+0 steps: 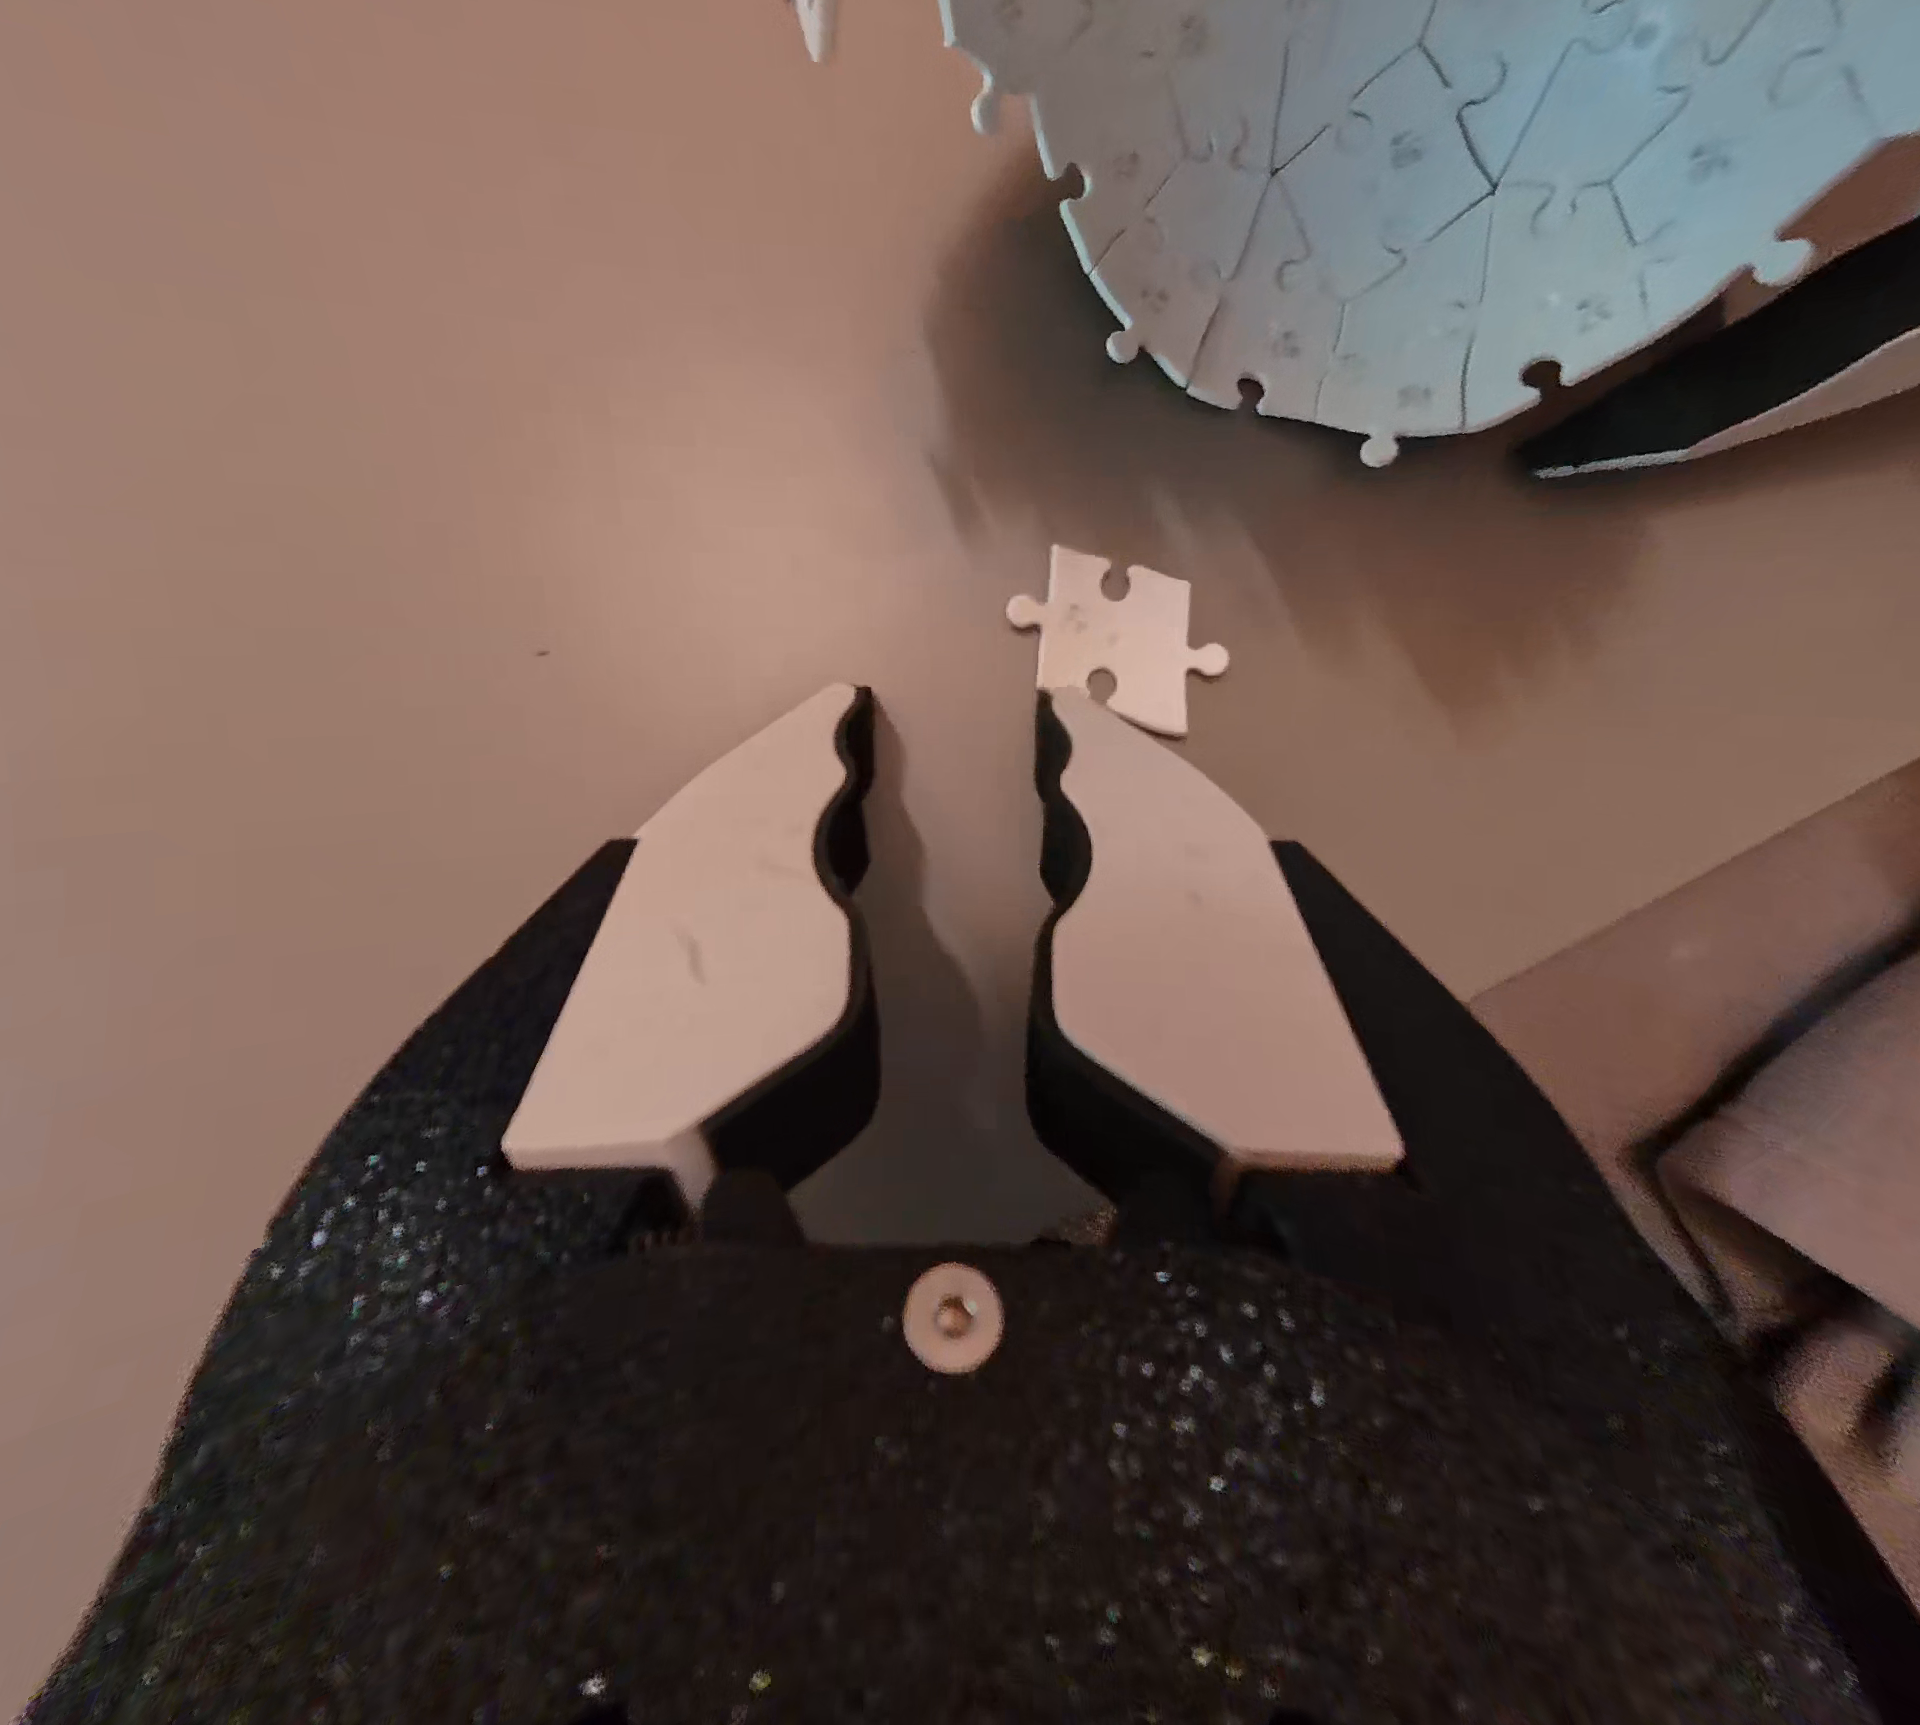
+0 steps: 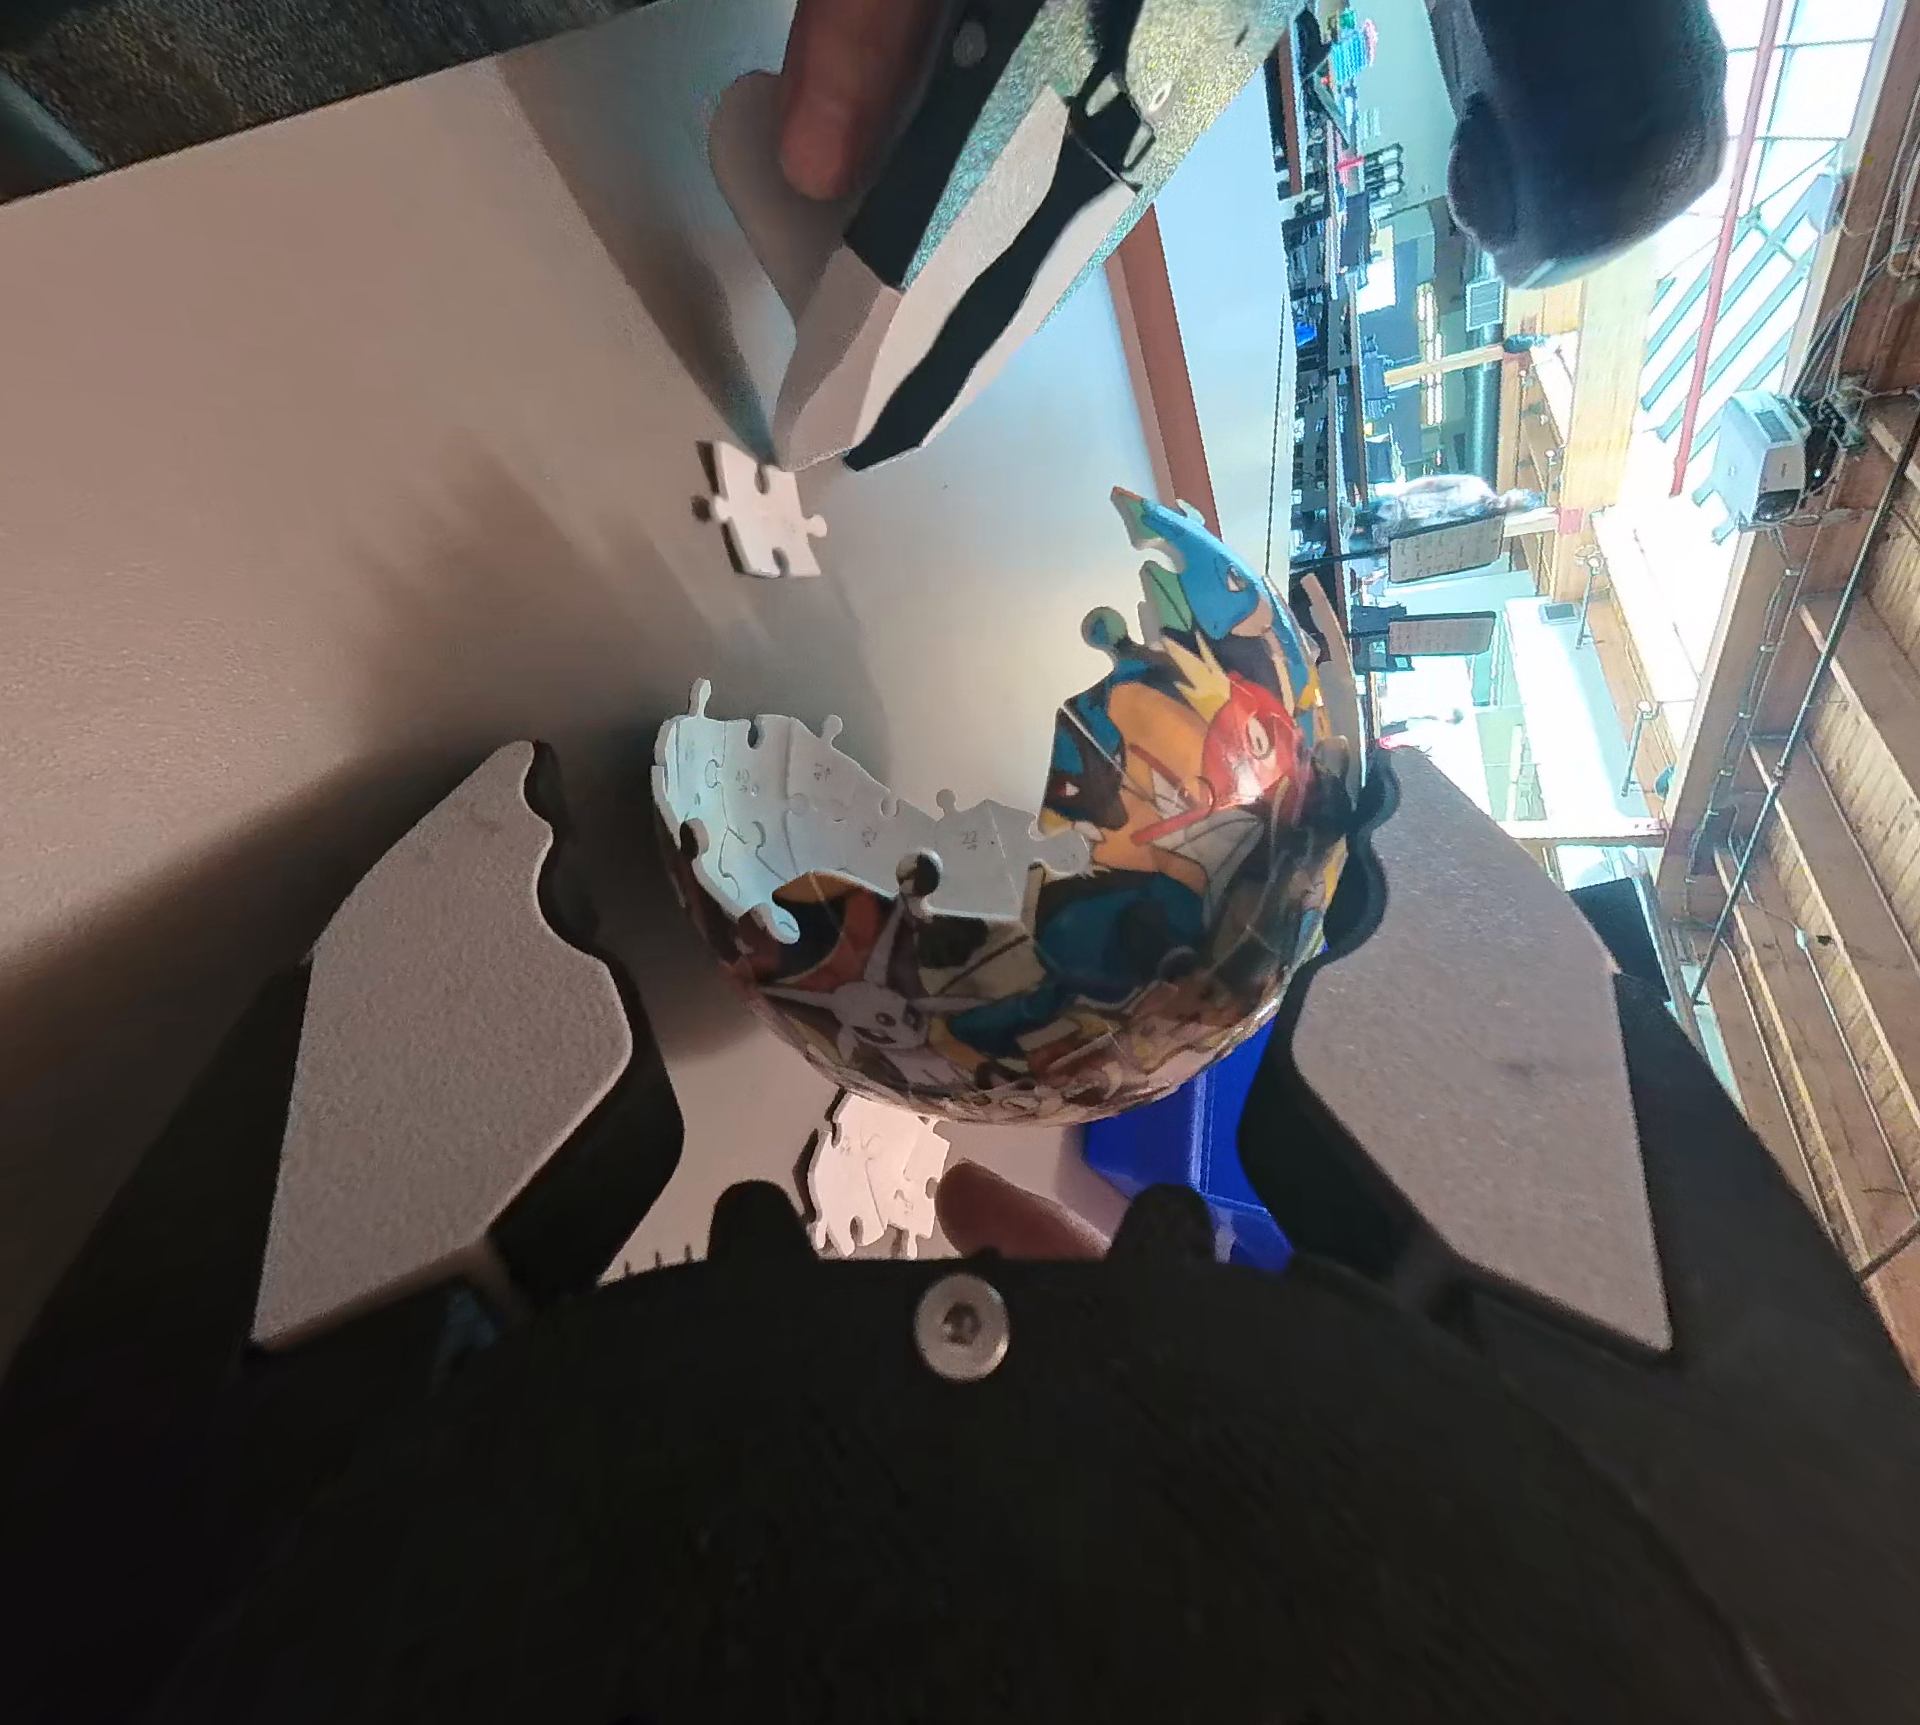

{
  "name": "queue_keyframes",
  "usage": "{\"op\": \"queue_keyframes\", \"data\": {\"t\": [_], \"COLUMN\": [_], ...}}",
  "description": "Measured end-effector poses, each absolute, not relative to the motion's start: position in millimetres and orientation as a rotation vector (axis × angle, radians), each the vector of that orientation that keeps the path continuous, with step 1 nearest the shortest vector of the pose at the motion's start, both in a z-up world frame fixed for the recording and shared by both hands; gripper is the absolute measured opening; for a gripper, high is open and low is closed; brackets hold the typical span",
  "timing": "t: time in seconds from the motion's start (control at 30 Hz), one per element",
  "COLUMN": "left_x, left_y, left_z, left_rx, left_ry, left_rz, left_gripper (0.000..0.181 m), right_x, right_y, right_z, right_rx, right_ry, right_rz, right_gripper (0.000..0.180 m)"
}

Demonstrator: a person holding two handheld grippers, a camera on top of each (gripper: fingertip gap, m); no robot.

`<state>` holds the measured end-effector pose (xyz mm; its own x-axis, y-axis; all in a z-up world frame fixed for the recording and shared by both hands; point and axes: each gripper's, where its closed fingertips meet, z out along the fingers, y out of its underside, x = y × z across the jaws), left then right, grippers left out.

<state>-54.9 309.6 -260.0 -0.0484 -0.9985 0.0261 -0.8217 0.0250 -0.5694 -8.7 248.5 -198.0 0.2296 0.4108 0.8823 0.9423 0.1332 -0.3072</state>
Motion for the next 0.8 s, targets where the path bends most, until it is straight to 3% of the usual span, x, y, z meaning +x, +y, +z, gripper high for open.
{"op": "queue_keyframes", "data": {"t": [0.33, 0.8], "left_x": [-63, -51], "left_y": [283, 286], "left_z": [-251, -259], "left_rx": [-1.643, -1.828], "left_ry": [2.117, 2.029], "left_rz": [-0.705, -0.669], "left_gripper": [0.025, 0.015], "right_x": [-9, -9], "right_y": [248, 248], "right_z": [-198, -199], "right_rx": [-1.452, -1.452], "right_ry": [-1.358, -1.367], "right_rz": [-0.639, -0.647], "right_gripper": [0.137, 0.137]}}
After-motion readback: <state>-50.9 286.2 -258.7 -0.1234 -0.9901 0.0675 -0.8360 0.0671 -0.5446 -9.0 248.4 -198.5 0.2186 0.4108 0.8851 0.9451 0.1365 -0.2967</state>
